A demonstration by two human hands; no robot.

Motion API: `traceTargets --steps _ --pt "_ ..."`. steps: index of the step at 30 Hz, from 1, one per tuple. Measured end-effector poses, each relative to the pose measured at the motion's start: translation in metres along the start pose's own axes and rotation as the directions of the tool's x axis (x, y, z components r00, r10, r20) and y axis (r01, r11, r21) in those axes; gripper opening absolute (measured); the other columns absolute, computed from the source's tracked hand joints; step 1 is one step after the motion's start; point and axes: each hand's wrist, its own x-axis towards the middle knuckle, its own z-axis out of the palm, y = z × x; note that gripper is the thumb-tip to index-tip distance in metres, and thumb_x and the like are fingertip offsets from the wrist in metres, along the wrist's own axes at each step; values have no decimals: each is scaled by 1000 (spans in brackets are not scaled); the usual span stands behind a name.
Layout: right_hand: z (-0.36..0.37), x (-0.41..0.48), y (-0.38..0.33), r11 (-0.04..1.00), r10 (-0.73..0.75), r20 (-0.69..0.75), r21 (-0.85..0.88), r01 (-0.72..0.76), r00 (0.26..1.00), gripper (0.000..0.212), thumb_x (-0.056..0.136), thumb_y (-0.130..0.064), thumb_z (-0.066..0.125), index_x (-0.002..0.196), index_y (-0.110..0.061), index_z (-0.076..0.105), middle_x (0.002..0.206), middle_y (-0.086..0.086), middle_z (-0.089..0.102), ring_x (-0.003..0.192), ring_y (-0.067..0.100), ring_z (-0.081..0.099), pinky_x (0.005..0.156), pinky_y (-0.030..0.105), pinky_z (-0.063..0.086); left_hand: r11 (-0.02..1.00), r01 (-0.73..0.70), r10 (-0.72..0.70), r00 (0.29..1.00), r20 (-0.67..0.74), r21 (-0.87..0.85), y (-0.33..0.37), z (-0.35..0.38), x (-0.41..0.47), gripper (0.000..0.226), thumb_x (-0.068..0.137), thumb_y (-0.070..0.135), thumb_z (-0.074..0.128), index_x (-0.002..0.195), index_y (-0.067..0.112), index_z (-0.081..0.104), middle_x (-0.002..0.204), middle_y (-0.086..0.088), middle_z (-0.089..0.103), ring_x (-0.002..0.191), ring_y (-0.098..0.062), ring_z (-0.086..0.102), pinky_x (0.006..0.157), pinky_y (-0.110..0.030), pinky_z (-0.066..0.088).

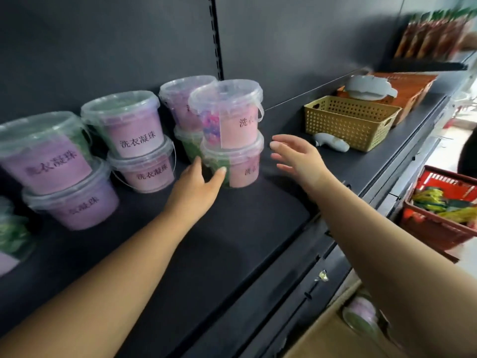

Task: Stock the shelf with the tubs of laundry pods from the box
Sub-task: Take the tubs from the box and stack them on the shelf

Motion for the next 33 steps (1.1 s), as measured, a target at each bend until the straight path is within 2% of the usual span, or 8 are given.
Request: traceTargets --steps 3,6,9,15,20,25,29,33 --pt "-46 -28 -7 920 -190 -32 -354 167 981 10 86 -18 64 95 -14 67 80 -11 61 75 0 56 72 8 42 981 -115 139 978 -154 157 27 -14 -32 40 91 37 49 124 16 57 120 -3 63 112 -24 56 92 -31 40" --pt "-101 -65 -5 827 -199 31 -530 185 979 4 87 -22 63 87 -21 67 77 -19 60 71 -9 56 69 1 39 967 -182 228 933 -280 180 66 -3 -65 26 90 32 51 103 16 67 103 -2 68 100 -27 58 79 -28 39" --pt "-160 -101 11 739 -172 34 -656 152 985 12 87 -26 62 91 -17 70 78 -13 61 73 0 55 65 3 37 940 -299 337 882 -329 163 110 41 -102 23 88 31 53 93 15 69 83 -1 66 87 -27 60 70 -27 38" --pt "-264 -162 82 668 -2 -120 -739 -88 993 20 87 -26 62 91 -8 71 87 6 69 76 18 58 74 26 43 857 -496 509 856 -86 138 153 179 -159 32 84 29 44 73 9 66 64 -6 65 59 -29 59 51 -33 45" --pt "-327 -212 178 547 318 -251 -739 -393 914 20 87 -27 61 96 -12 70 99 10 69 94 26 62 78 29 43 901 -422 374 873 312 101 121 304 -187 45 80 39 35 69 8 66 65 -8 65 62 -33 59 53 -31 45" --pt "-369 -254 285 387 541 -410 -654 -650 734 25 87 -33 60 100 -12 66 103 7 63 96 24 59 74 26 42 937 -292 114 774 623 190 63 421 -184 29 92 35 46 88 14 66 92 -7 66 89 -31 59 69 -33 46" --pt "-388 -256 353 301 624 -478 -583 -755 618 30 89 -34 59 106 -10 63 108 8 65 99 25 59 78 30 45 940 -138 -155 641 751 312 19 512 -179 27 92 44 43 83 22 57 96 -7 65 92 -30 57 74 -32 43" --pt "-403 -231 411 296 617 -561 -485 -823 552 40 87 -37 60 117 -11 59 116 8 64 108 25 58 89 33 45 937 94 -330 548 769 336 -10 588 -169 39 95 43 39 90 11 61 86 -6 59 96 -30 56 73 -30 38"
